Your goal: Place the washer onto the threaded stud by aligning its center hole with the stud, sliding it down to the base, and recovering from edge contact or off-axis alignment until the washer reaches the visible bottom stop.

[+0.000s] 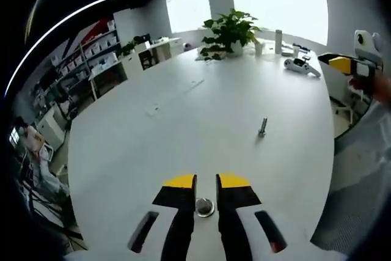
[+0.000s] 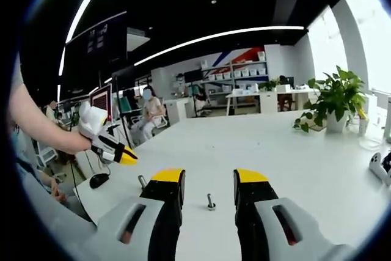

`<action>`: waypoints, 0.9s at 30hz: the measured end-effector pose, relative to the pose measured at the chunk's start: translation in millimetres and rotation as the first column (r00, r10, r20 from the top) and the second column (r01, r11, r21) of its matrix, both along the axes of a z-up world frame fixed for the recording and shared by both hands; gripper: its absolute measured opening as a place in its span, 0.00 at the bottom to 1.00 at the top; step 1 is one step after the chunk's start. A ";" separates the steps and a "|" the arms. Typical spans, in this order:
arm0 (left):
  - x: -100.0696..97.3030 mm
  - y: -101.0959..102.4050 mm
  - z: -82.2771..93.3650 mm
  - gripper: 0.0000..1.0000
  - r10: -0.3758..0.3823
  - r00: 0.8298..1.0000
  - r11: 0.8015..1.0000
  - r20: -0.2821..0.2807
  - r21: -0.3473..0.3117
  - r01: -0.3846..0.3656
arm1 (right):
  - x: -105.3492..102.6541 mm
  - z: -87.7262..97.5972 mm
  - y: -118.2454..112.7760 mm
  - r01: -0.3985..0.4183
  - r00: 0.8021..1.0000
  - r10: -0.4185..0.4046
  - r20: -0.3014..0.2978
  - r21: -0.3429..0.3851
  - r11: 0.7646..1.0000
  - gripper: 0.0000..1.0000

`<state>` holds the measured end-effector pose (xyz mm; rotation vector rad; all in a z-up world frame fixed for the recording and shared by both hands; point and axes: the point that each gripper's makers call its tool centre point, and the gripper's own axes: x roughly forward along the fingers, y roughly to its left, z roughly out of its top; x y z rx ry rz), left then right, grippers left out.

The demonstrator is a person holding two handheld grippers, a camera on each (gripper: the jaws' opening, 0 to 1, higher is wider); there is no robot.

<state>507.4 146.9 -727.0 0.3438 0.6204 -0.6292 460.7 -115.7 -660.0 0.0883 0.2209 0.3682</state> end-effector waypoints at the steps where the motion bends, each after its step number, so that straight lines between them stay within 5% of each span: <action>1: -1.7 -1.1 2.2 0.10 -0.001 1.000 1.000 0.009 -0.004 0.001 | -0.1 -0.1 0.6 -0.002 1.000 0.002 0.000 -0.004 1.000 0.34; 8: -15.1 -6.1 26.7 0.12 0.050 0.996 0.995 0.070 -0.086 -0.043 | 0.4 -2.2 0.0 -0.006 1.000 0.006 0.000 -0.016 1.000 0.34; 15: -22.7 -7.3 59.7 0.14 0.159 0.975 0.967 0.156 -0.222 -0.122 | -0.4 -4.5 2.8 -0.019 1.000 0.019 -0.002 -0.031 0.999 0.34; 21: -26.3 -4.6 68.3 0.16 0.172 0.965 0.962 0.198 -0.243 -0.122 | -1.2 -6.1 4.2 -0.025 1.000 0.025 -0.003 -0.049 0.998 0.34; 27: -33.5 6.2 73.6 0.17 0.240 0.944 0.932 0.226 -0.324 -0.160 | -1.0 -6.4 4.6 -0.026 1.000 0.026 0.000 -0.059 0.998 0.35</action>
